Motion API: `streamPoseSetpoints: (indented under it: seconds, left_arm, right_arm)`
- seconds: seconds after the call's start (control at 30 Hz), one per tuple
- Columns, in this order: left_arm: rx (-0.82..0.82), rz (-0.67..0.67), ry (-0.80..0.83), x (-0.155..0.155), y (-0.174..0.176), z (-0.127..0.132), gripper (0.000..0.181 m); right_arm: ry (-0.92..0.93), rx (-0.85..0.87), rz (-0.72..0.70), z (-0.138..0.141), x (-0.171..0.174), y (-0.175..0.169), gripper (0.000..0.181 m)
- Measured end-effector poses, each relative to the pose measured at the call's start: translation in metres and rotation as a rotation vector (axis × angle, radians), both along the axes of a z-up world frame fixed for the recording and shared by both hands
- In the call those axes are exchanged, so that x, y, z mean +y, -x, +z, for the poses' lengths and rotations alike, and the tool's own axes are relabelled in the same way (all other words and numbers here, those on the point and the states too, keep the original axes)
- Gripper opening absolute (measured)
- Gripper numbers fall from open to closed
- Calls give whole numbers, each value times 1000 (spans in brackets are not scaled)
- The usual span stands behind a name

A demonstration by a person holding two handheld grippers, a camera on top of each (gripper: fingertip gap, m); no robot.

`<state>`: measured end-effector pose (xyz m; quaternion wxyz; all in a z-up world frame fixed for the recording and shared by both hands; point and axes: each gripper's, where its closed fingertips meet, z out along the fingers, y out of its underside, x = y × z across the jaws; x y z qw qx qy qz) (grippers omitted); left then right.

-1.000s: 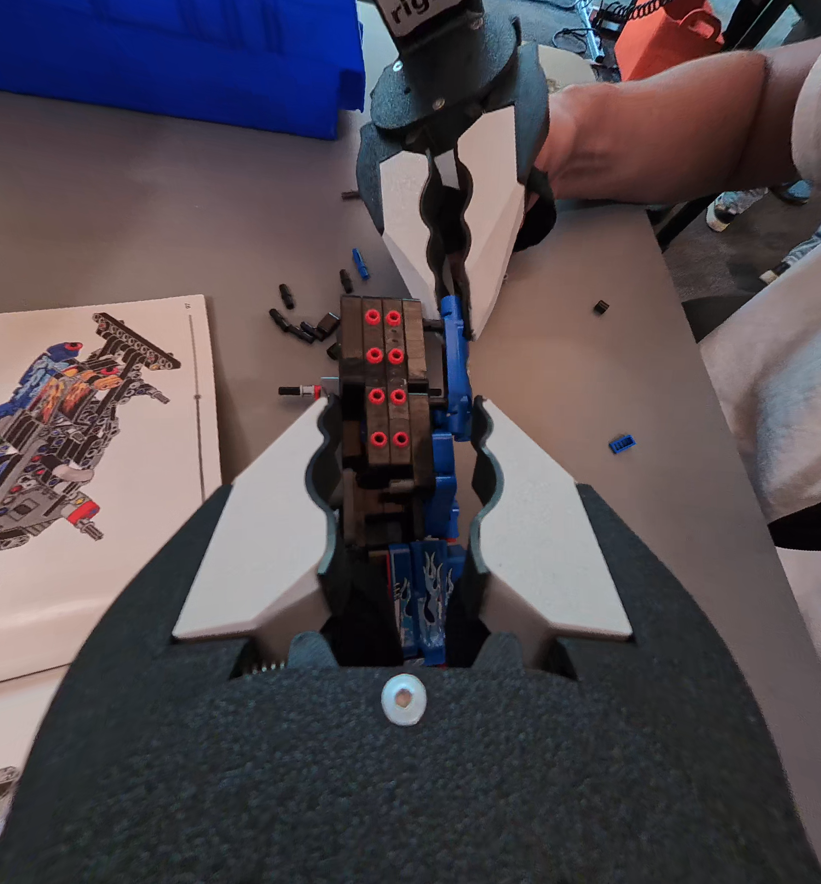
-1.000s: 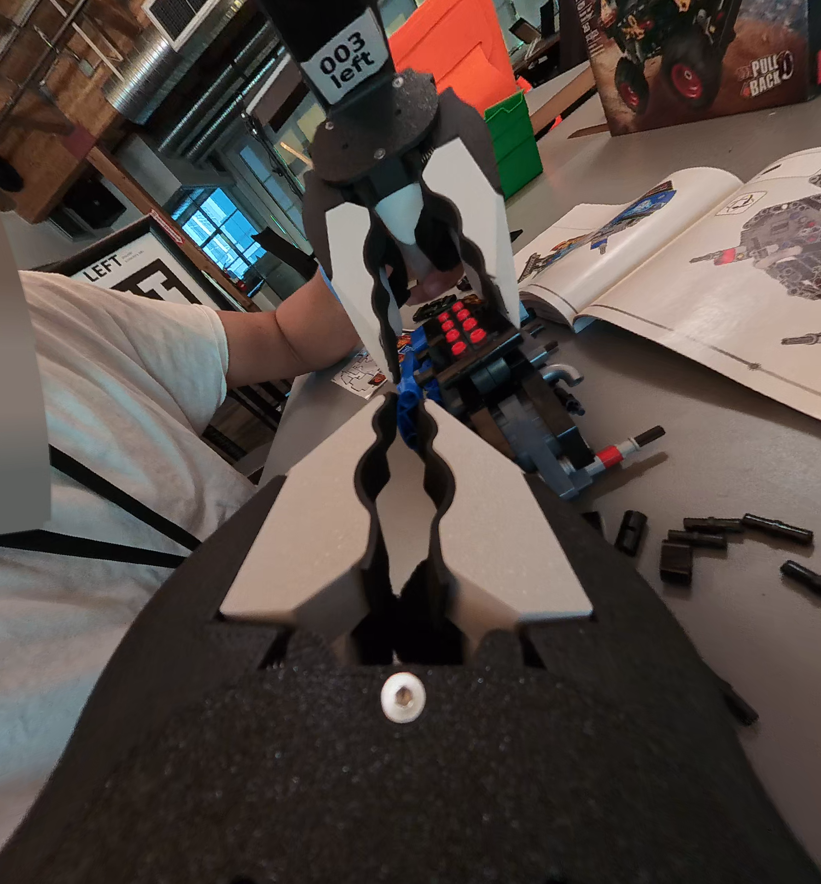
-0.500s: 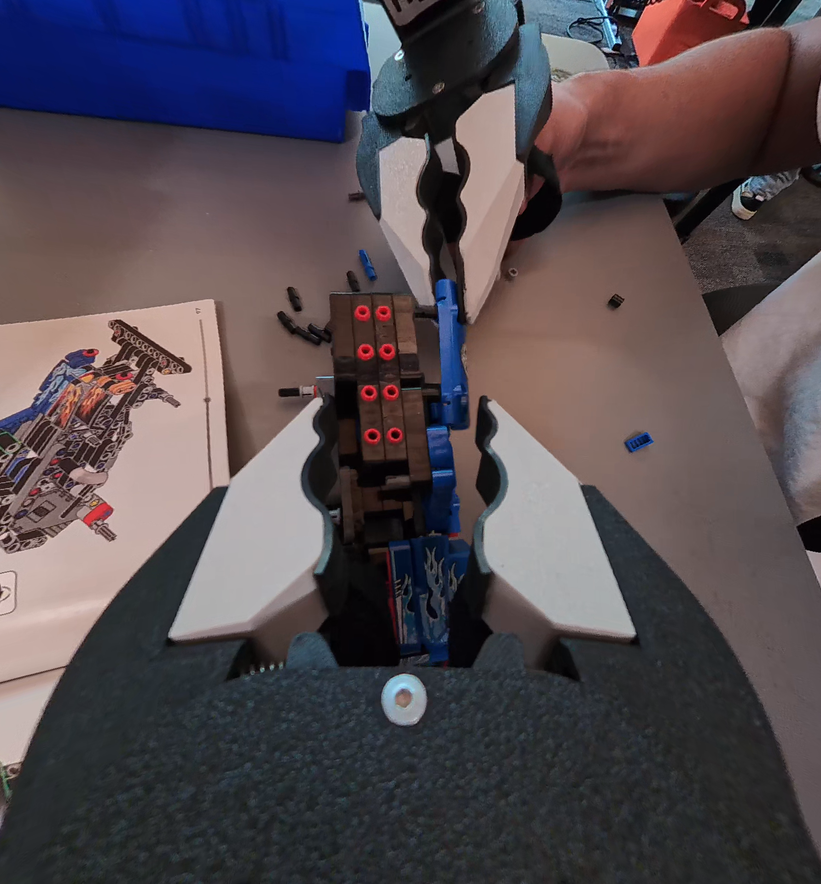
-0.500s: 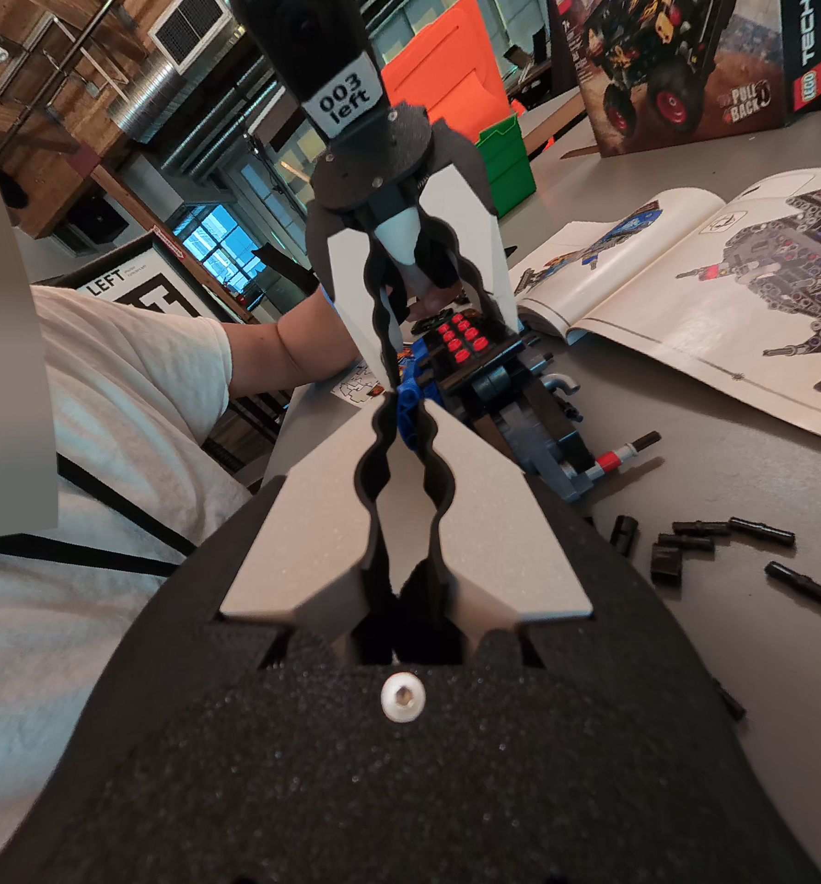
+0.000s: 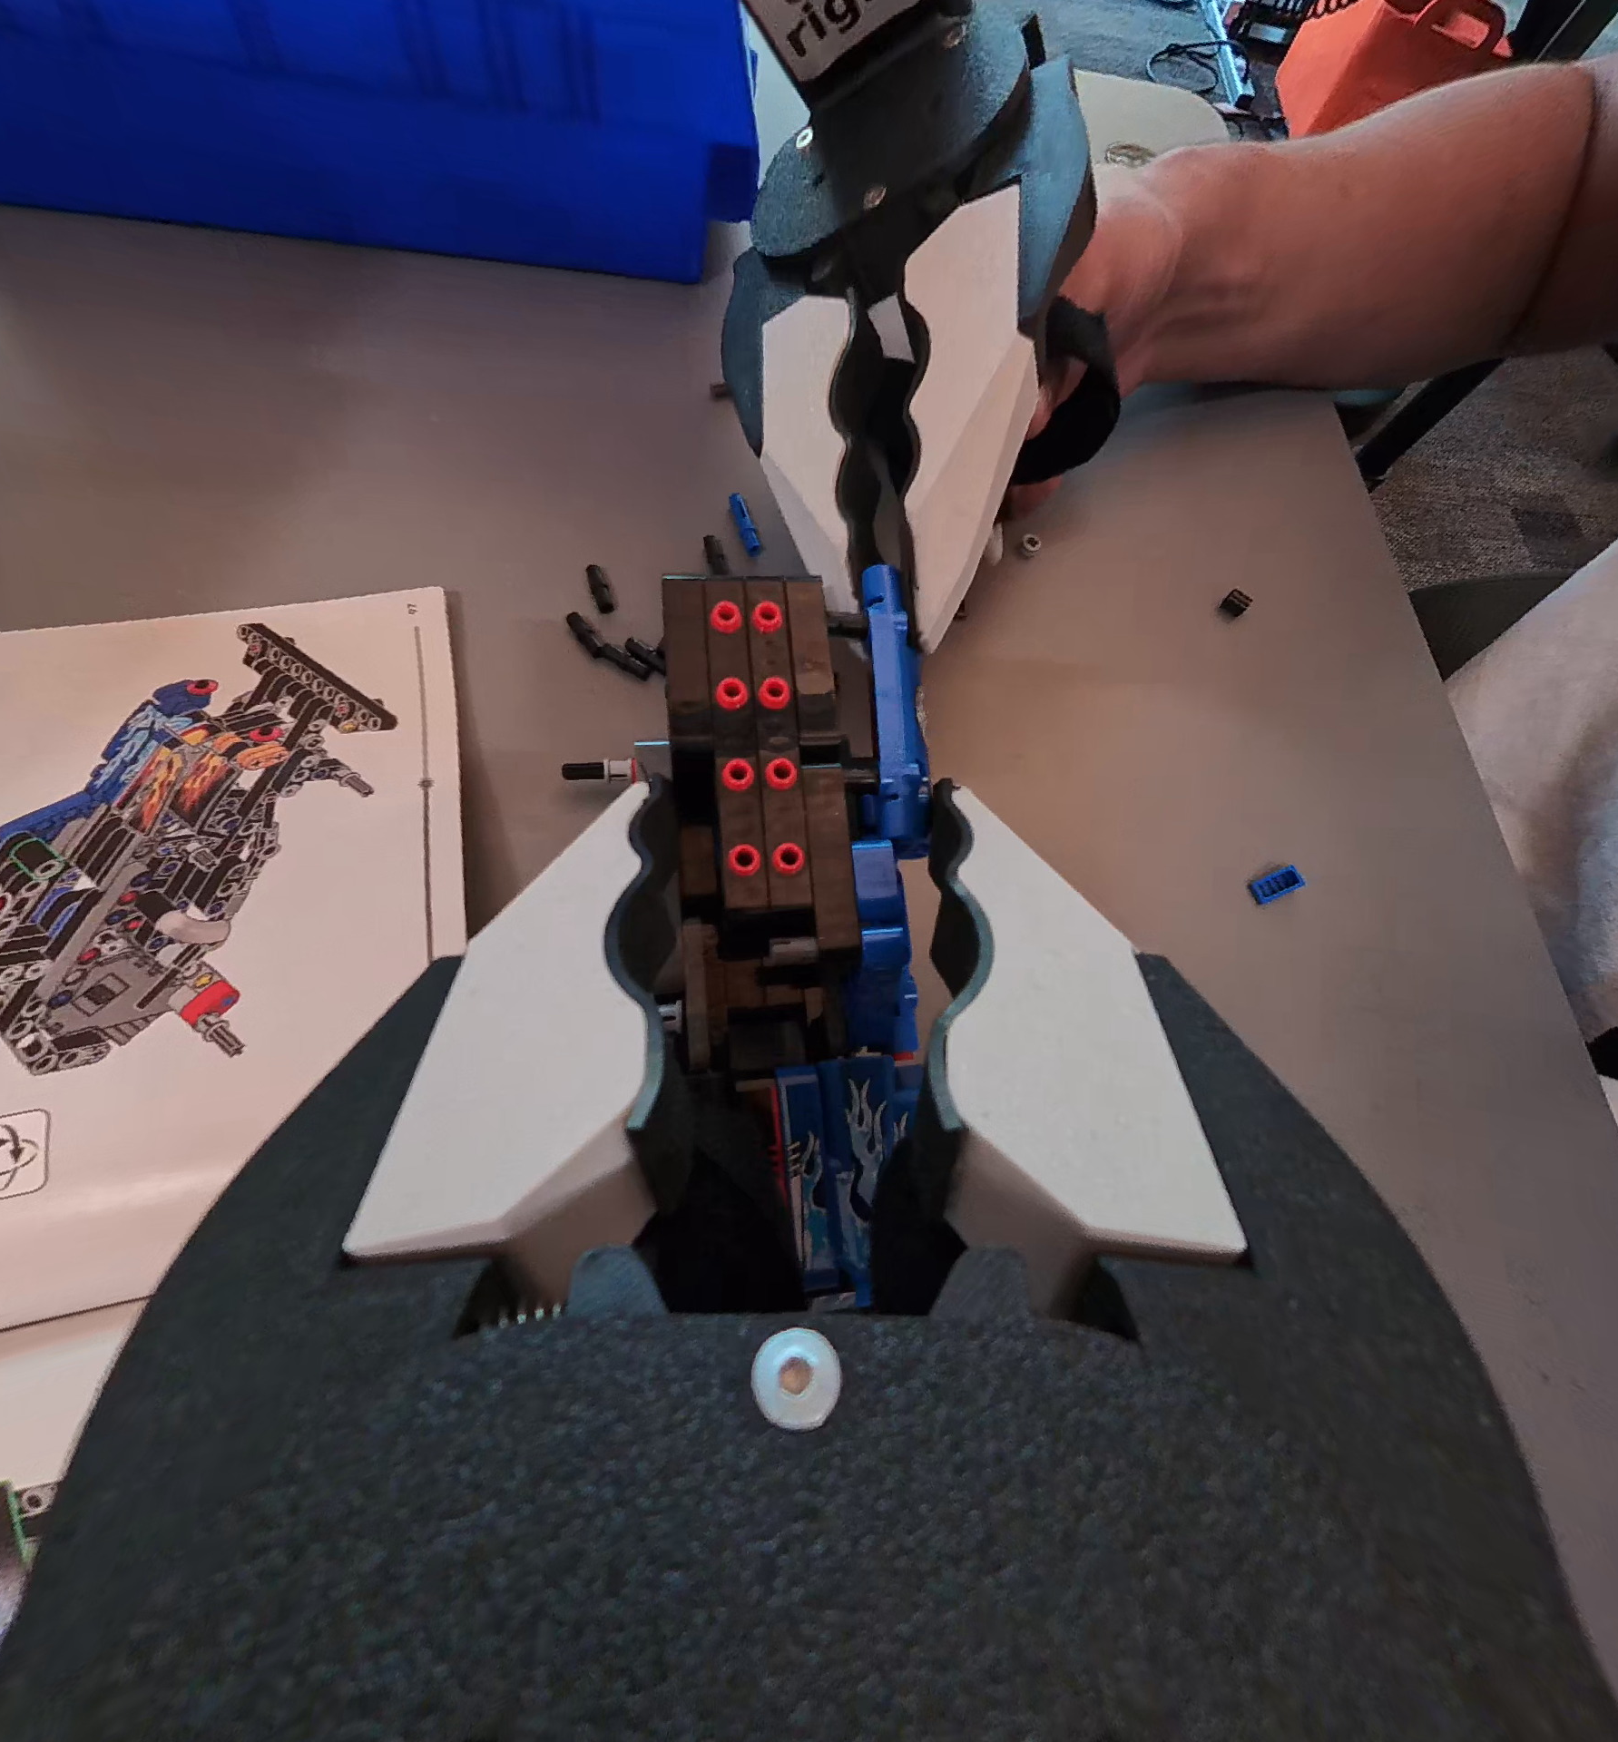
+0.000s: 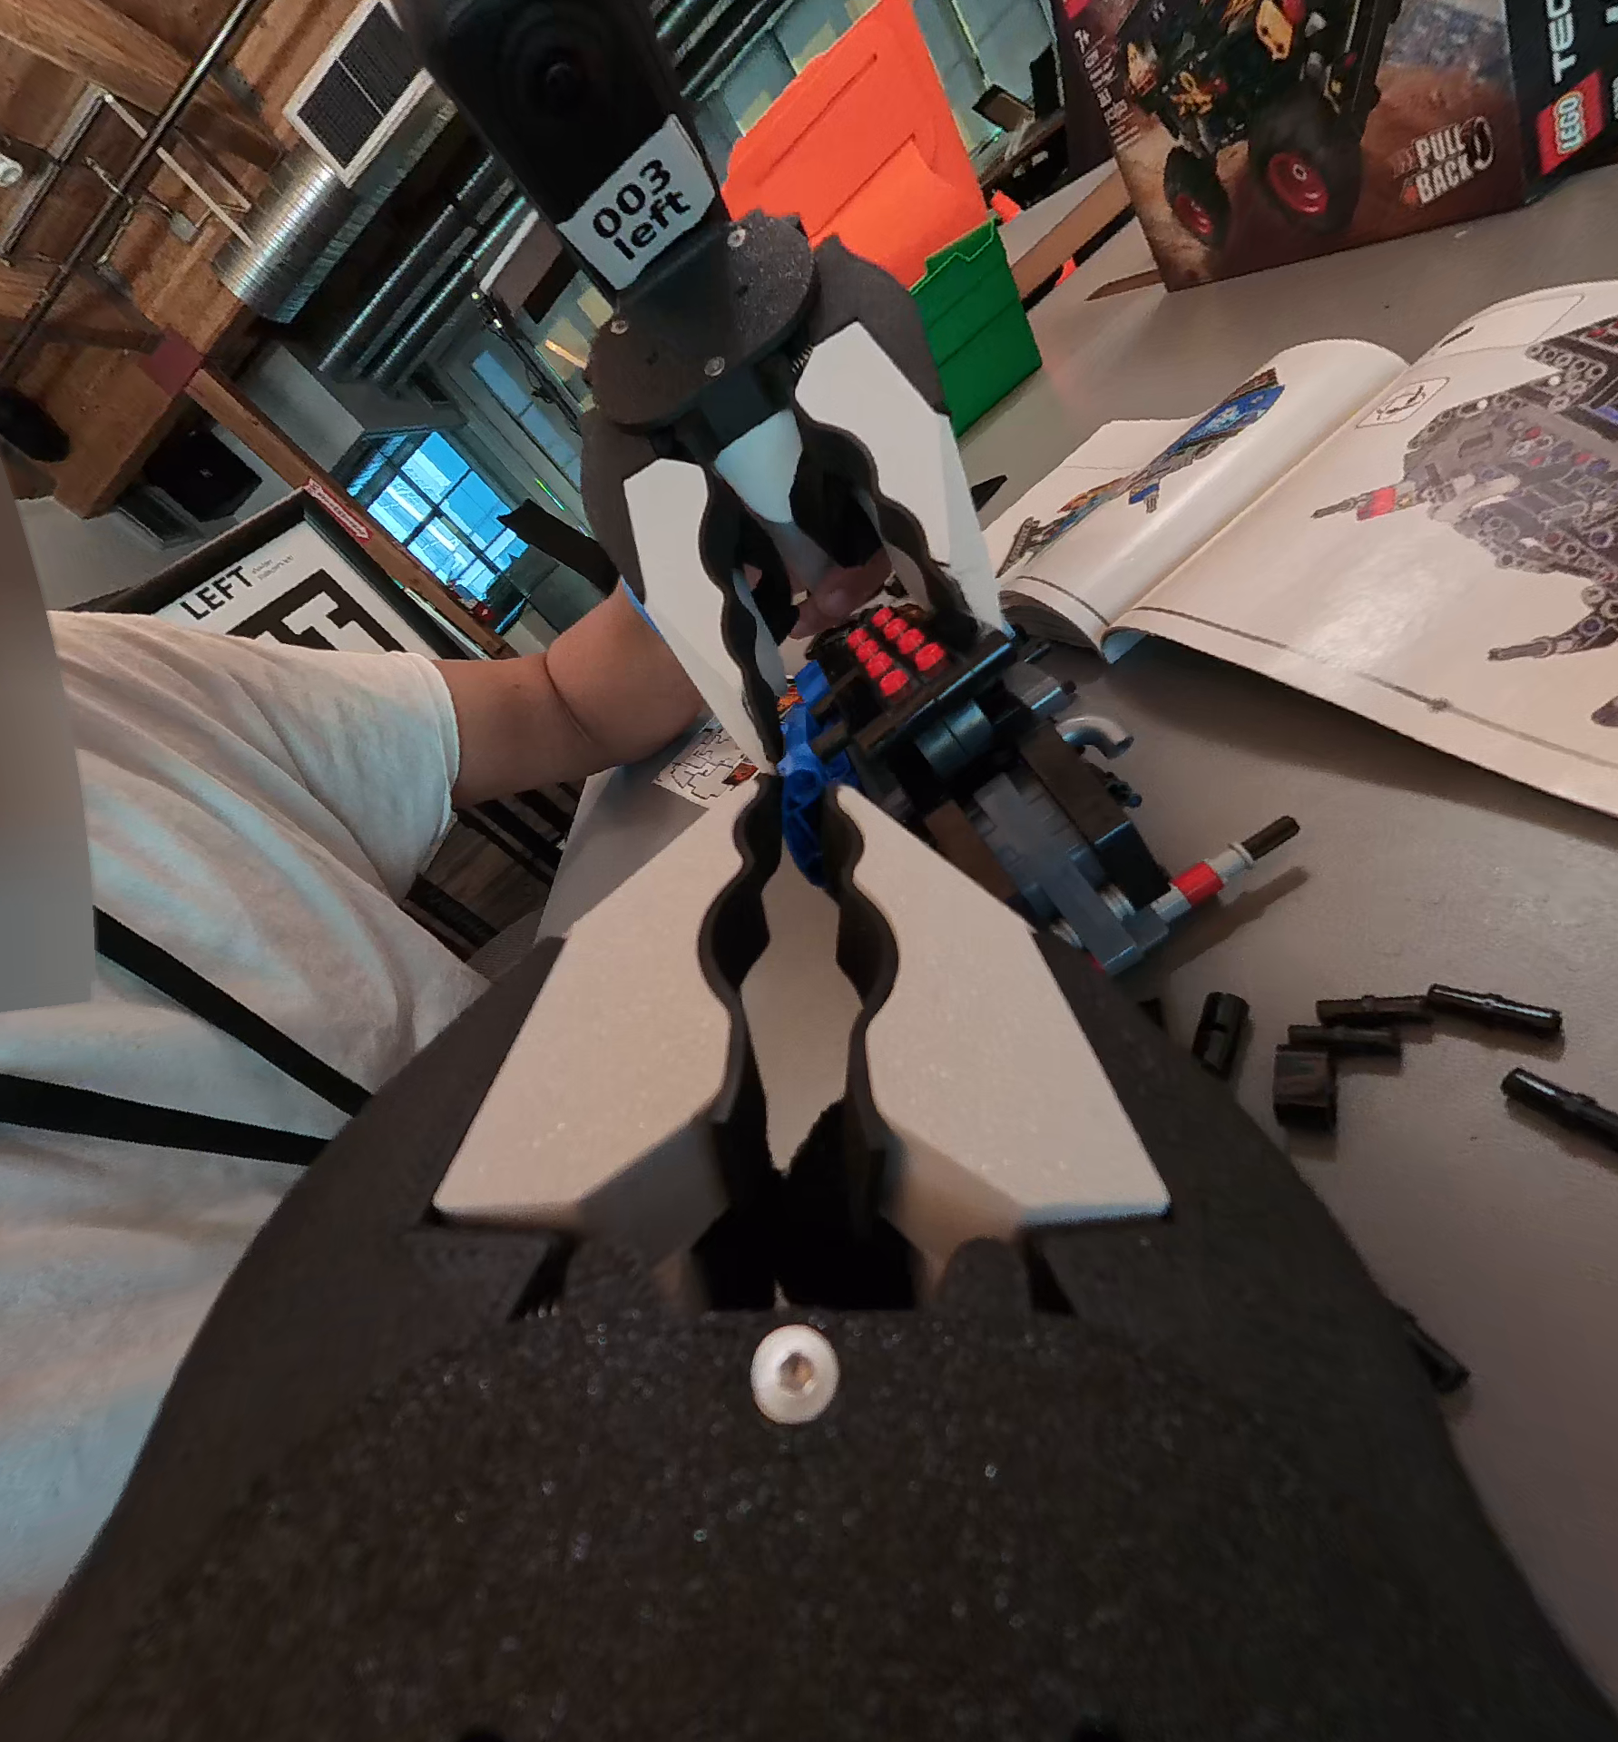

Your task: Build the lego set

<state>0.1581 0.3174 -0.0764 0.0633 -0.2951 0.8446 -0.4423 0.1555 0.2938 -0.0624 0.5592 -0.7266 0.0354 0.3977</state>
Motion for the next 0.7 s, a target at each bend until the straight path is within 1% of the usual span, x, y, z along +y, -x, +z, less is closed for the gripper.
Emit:
streamPoseSetpoints:
  seconds: [0.2,0.33,0.4,0.47,0.5,0.67,0.7]
  left_arm:
    - [-3,4,-4,0,0,0,51]
    - [0,18,6,0,-1,0,51]
    - [8,23,9,0,-1,0,50]
    - [3,20,4,0,-1,0,51]
    - [1,18,2,-1,-1,0,51]
    - [-7,16,-1,-3,-1,0,51]
    - [-7,16,-1,-3,-1,0,51]
  right_arm:
    - [18,29,11,-2,0,0,8]
    - [61,121,29,-2,0,-1,9]
    - [55,103,25,-2,0,-2,9]
    - [58,38,21,-3,-1,-2,10]
    - [61,-17,8,-4,0,-3,14]
    - [20,-413,-70,-6,-1,-16,33]
    - [6,-489,-88,-6,0,-19,43]
